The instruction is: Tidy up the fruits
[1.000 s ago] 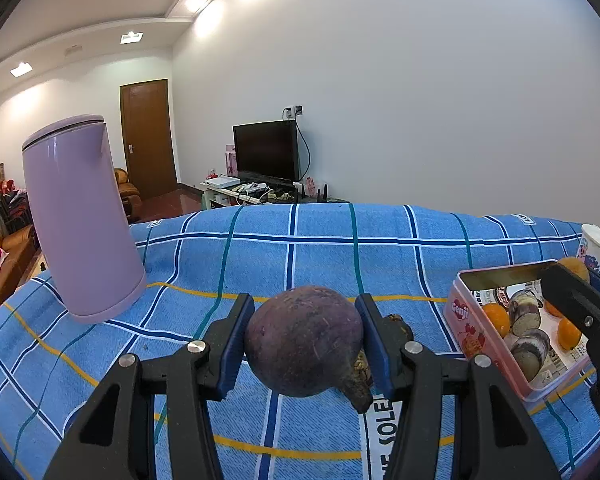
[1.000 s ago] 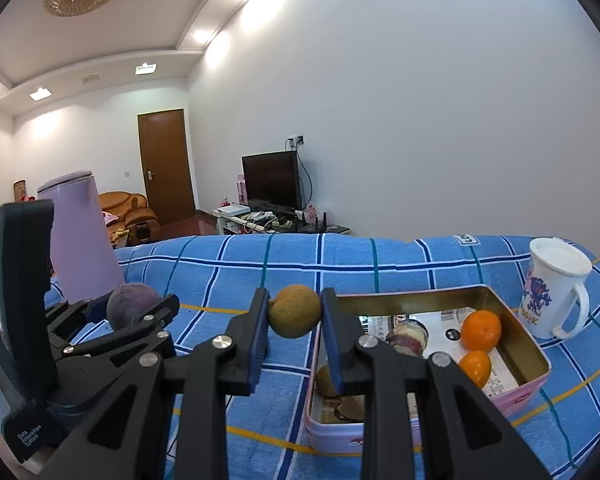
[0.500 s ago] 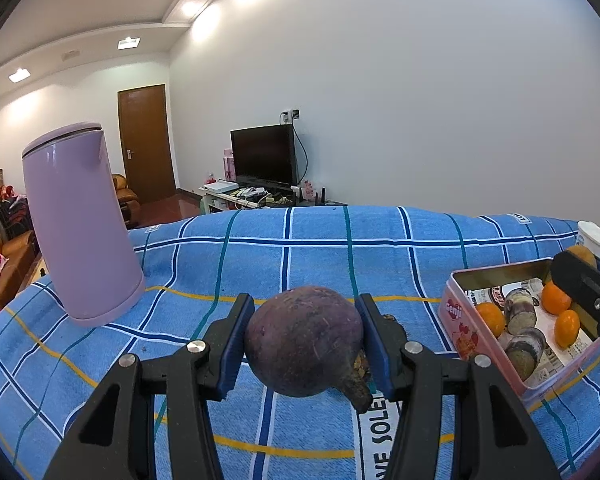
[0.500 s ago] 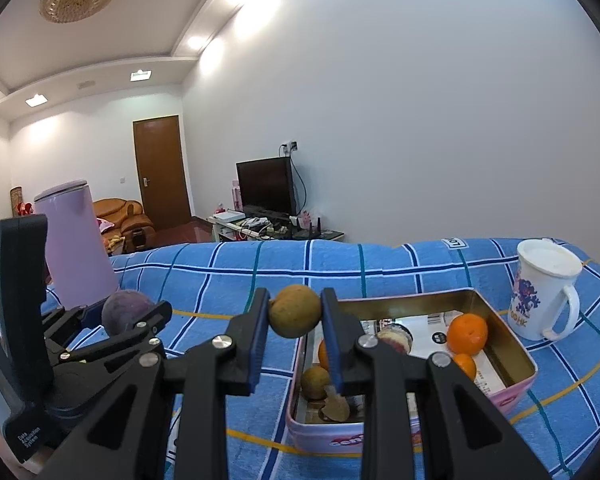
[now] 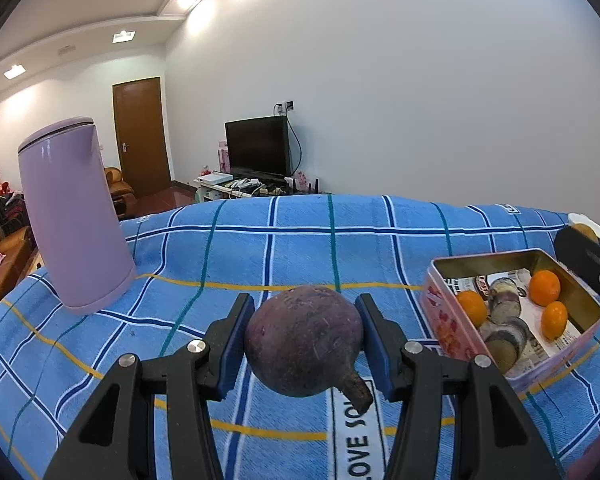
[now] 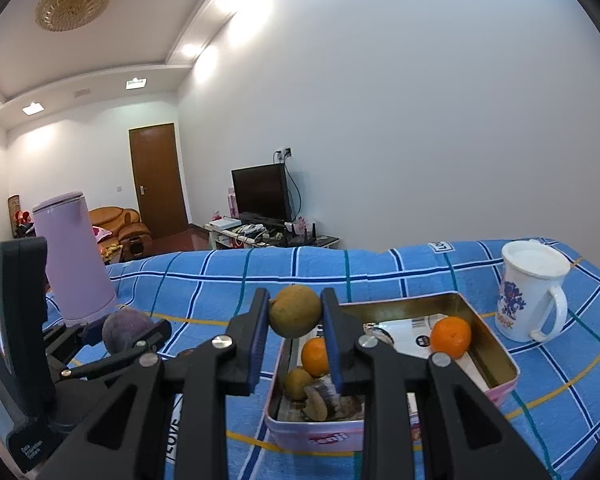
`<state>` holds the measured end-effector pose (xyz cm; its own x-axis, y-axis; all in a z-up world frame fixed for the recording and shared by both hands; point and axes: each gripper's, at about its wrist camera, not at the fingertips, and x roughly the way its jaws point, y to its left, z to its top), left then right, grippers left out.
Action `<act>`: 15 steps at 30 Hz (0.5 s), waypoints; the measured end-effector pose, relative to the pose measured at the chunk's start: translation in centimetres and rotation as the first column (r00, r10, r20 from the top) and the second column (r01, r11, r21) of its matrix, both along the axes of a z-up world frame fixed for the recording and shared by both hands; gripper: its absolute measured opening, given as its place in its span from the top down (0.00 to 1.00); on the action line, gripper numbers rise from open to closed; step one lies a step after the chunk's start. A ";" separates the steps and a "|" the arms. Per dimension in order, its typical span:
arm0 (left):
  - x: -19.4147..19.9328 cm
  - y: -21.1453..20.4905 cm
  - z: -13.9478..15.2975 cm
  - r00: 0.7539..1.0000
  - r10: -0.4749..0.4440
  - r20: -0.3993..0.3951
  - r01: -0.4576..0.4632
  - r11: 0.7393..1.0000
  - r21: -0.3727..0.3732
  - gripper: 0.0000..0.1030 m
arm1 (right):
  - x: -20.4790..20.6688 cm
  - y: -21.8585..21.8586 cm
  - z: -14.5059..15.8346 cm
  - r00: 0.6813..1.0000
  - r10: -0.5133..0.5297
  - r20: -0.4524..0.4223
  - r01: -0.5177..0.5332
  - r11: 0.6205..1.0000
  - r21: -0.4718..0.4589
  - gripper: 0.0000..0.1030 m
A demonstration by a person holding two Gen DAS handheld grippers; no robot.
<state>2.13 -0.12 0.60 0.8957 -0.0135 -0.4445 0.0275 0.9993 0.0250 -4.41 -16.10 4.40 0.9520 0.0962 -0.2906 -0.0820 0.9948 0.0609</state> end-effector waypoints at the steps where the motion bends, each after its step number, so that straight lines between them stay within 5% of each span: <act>1: -0.1 -0.2 0.0 1.000 0.000 0.000 0.000 1.000 0.003 0.47 | -0.1 -0.2 0.0 1.000 -0.003 0.002 0.003 1.000 0.001 0.72; 15: -0.9 -2.3 0.3 1.000 -0.025 0.005 0.024 0.999 0.026 0.47 | -0.8 -2.5 0.5 0.999 -0.038 0.013 0.037 0.999 0.018 0.72</act>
<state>1.21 -2.44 0.91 0.8977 -0.0239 -0.4400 0.0517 0.9973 0.0513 -5.16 -18.57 4.89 0.9589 0.0655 -0.2762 -0.0456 0.9959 0.0778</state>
